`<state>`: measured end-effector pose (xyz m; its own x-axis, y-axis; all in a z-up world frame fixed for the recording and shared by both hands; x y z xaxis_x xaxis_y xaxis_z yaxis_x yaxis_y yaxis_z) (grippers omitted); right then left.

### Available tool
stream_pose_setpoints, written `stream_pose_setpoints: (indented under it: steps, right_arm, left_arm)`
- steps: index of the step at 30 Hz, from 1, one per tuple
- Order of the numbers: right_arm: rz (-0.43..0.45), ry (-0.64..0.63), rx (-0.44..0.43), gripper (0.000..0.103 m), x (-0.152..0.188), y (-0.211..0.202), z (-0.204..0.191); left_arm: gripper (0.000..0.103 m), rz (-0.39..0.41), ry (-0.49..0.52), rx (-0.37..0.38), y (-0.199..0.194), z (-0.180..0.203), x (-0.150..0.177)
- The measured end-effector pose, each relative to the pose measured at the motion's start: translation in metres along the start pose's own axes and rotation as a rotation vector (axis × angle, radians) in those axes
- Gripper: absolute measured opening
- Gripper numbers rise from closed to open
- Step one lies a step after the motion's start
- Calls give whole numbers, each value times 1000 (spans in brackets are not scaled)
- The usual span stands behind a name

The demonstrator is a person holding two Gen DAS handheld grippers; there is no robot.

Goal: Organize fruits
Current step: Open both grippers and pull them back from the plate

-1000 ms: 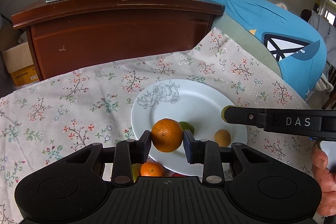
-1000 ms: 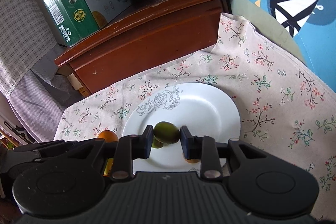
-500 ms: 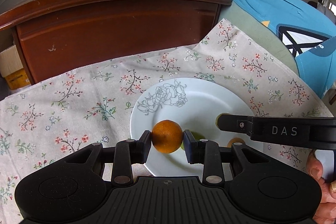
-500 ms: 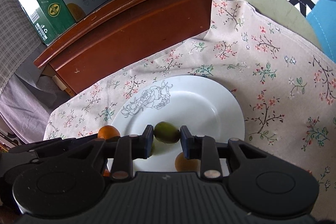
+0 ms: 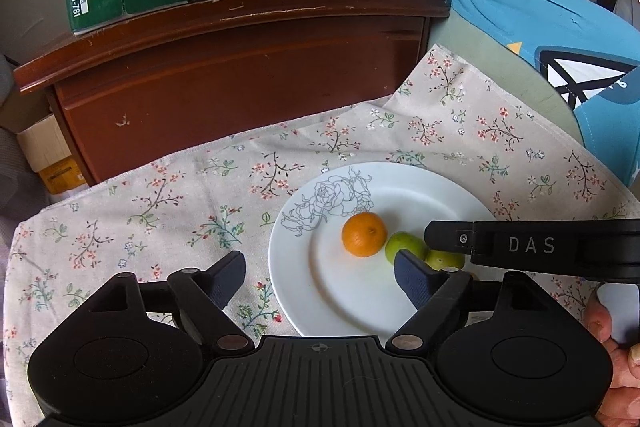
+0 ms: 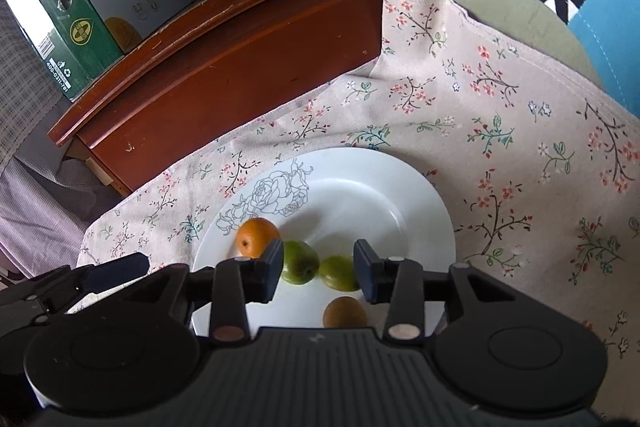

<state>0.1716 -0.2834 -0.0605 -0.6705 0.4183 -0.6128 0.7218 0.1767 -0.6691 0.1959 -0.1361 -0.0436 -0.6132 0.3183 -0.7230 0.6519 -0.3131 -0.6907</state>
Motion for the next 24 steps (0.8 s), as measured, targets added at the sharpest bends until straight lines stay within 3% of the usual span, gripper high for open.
stream_pose_setpoints:
  steps: [14,24]
  right_arm:
    - [-9,-30,5,53,6,-11,-10]
    - [-23,-73,14,56,12,-21,-20]
  left_arm:
    - [86,-51,18,-58,-10,-4,10]
    - [89,-105,13,-109,-25,-14,21]
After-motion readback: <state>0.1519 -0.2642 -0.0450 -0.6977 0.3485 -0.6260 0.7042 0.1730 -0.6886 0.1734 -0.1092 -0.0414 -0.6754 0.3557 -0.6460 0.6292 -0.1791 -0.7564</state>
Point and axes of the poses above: each gripper's, at about its wrist camera, not at the fingertips, and y roughly the way its jaws point, z to its right, x to its underside, the point moved 6 cm from there along y, roughly the way its jaws point, and after that the axes turned 2 degrees about y, right-handed, at the moved point
